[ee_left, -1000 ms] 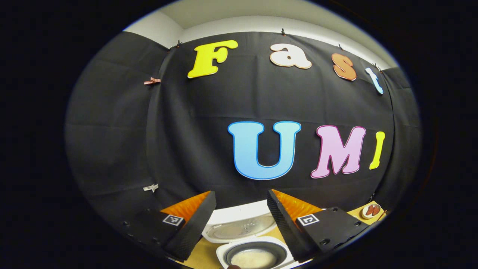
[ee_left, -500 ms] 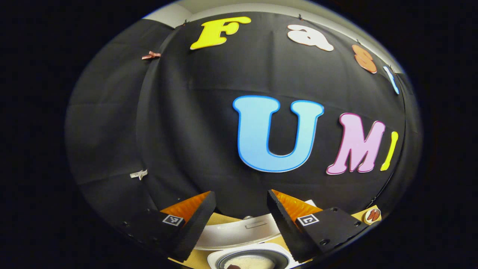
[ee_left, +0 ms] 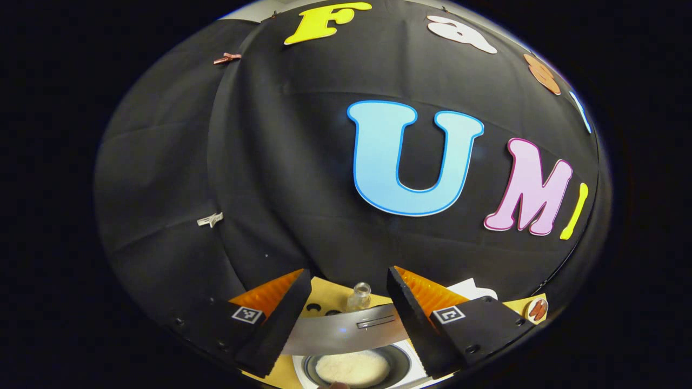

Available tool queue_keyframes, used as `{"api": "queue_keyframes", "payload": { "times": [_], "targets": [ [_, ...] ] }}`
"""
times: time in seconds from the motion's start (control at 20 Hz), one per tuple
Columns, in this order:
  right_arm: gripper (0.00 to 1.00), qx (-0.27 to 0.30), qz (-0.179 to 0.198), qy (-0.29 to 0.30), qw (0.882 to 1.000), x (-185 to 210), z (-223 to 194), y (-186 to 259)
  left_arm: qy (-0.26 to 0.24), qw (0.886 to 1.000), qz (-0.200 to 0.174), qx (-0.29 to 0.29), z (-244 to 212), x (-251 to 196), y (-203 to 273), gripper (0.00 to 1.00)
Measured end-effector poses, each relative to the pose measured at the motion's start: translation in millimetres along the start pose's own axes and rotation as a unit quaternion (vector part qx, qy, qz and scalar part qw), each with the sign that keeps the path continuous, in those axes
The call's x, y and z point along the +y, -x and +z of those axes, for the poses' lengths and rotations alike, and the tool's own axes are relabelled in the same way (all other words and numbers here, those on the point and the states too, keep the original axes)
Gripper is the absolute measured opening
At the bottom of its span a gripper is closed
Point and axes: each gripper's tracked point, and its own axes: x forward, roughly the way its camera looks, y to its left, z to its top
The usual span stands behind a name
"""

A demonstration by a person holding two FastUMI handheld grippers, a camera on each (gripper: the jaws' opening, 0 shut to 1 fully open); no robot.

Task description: Close the left gripper, press the button to open the rice cooker; take a wooden spoon from the chopstick holder with the right hand, scoop a spoonful of rice and pour it into the rice cooker, then put the wooden spoon back into the chopstick holder.

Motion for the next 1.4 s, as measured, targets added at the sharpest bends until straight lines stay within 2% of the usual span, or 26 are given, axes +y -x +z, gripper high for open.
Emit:
{"api": "queue_keyframes", "payload": {
  "times": [0.2,0.45,0.7,0.85,1.25,1.4],
  "targets": [
    [0.99,-0.001,0.049,-0.006,0.999,19.1,1.7,-10.2,0.011,0.999,0.002,0.035,-31.7,-9.9,27.2,0.99],
    [0.99,0.001,0.084,-0.003,0.996,20.0,-2.5,-13.9,0.032,0.995,-0.014,0.094,-100.2,-30.5,60.9,0.99],
    [0.98,0.030,0.137,-0.001,0.990,37.3,-28.5,-3.6,-0.002,0.995,0.003,0.104,-156.1,-38.7,73.2,0.99],
    [0.99,0.025,0.142,-0.001,0.990,33.2,-27.2,-8.3,-0.014,0.995,0.010,0.099,-178.0,-39.8,77.1,0.99],
    [0.98,0.034,0.118,-0.028,0.992,14.3,-35.6,-18.4,-0.055,0.991,0.010,0.121,-247.3,-41.1,73.2,0.99],
    [0.98,0.038,0.113,-0.031,0.992,10.9,-39.6,-20.6,-0.070,0.991,0.008,0.113,-255.2,-45.2,68.6,1.00]
  ]
}}
